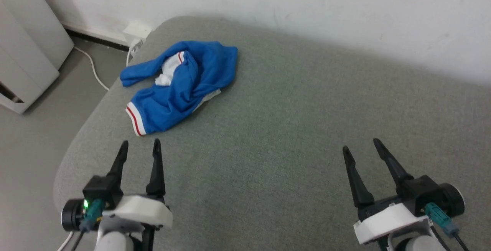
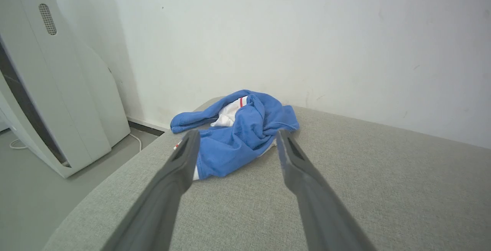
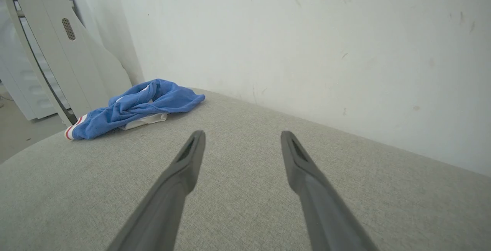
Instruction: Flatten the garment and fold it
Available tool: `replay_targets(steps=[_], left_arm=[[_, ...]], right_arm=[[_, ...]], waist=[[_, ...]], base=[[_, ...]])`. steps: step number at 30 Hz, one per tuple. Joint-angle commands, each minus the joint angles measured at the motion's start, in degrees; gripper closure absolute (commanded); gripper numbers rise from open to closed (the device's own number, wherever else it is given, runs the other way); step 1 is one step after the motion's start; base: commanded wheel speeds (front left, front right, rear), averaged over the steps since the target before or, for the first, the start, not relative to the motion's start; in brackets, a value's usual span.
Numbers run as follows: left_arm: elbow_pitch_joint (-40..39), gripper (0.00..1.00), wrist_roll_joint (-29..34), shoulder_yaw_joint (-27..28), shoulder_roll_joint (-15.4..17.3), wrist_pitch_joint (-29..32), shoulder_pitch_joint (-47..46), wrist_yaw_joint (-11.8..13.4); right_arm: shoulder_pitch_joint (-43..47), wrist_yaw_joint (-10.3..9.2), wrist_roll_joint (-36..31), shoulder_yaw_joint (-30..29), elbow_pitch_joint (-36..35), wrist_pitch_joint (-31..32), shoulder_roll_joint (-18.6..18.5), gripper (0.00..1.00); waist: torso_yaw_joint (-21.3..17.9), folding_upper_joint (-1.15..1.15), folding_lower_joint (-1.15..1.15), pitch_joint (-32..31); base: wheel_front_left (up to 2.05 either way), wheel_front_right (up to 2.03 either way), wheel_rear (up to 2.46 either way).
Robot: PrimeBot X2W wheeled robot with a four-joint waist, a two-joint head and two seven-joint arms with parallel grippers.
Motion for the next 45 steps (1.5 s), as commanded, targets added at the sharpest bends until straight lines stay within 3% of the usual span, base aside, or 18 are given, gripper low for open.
replay_targets(steps=[1,8,15,19,24,30,34,35,36,37,40,45], left_arm=[[2.1,0.0,-0.5,0.2,0.9,-0.5,-2.3,-0.7],[13.9,0.0,-3.6,-0.3,5.7,7.6,-17.8,-4.5],[25.3,0.0,-11.5,-2.3,12.8,23.8,-33.7,-6.6],[28.8,0.0,-19.8,-6.0,16.3,34.8,-40.1,-6.7],[31.9,0.0,-30.3,-6.7,20.1,47.8,-44.5,-6.7],[34.7,0.0,-35.0,-7.3,24.5,56.3,-46.2,-6.7],[36.7,0.0,-37.6,-8.2,24.7,61.7,-45.9,-6.7],[36.9,0.29,-38.0,-8.6,24.8,62.4,-45.7,-6.7],[36.9,0.76,-38.5,-9.1,24.7,63.1,-45.4,-6.7],[36.8,1.0,-39.3,-9.6,24.7,64.0,-45.0,-6.7],[36.1,1.0,-41.5,-10.4,24.9,64.6,-43.9,-6.7],[35.4,1.0,-42.9,-10.5,26.4,59.7,-43.0,-6.7]], right_arm=[[-1.2,-0.05,-0.9,0.2,-0.8,-0.6,0.1,0.0],[-3.9,-0.05,-3.3,0.1,-5.5,-1.4,0.2,0.0],[-6.7,-0.05,-5.4,0.7,-9.1,-1.2,0.0,0.0],[-7.8,-0.05,-5.7,0.4,-10.9,-0.5,-0.2,0.0],[-8.0,-0.05,-5.8,0.0,-11.8,-0.3,-0.3,0.0],[-8.2,-0.05,-5.5,-0.5,-12.4,-0.5,-0.1,0.0],[-8.2,-0.05,-5.6,-0.9,-12.5,-0.6,0.0,0.0],[-8.3,-0.05,-5.6,-0.9,-12.4,-0.7,0.0,0.0],[-8.3,-0.05,-5.6,-0.9,-12.3,-0.7,0.0,0.0],[-8.4,-0.05,-5.5,-0.8,-12.2,-0.8,0.0,0.0],[-8.4,-0.05,-5.5,-0.9,-11.6,-0.9,0.1,0.0],[-8.0,-0.05,-5.3,-0.7,-10.2,-1.2,0.1,0.0]], waist=[[-0.9,0.0,-0.01,4.0],[-2.9,0.0,-0.01,11.5],[-6.0,0.0,-0.01,18.0],[-7.9,0.0,-0.01,20.5],[-10.2,0.0,-0.01,22.6],[-12.4,0.0,-0.01,24.9],[-13.2,0.0,-0.01,25.5],[-13.4,0.0,-0.01,25.6],[-13.5,0.0,-0.01,25.6],[-13.6,0.0,-0.01,25.5],[-13.6,0.0,-0.01,24.7],[-13.3,0.0,-0.01,21.7]], base=[[0.0,0.0,0.0],[0.0,0.0,0.0],[0.0,0.0,0.0],[0.0,0.0,0.0],[0.0,0.0,0.0],[0.0,0.0,0.0],[0.0,0.0,0.0],[0.0,0.0,0.0],[0.0,0.0,0.0],[0.0,0.0,0.0],[0.0,0.0,0.0],[0.0,0.0,0.0]])
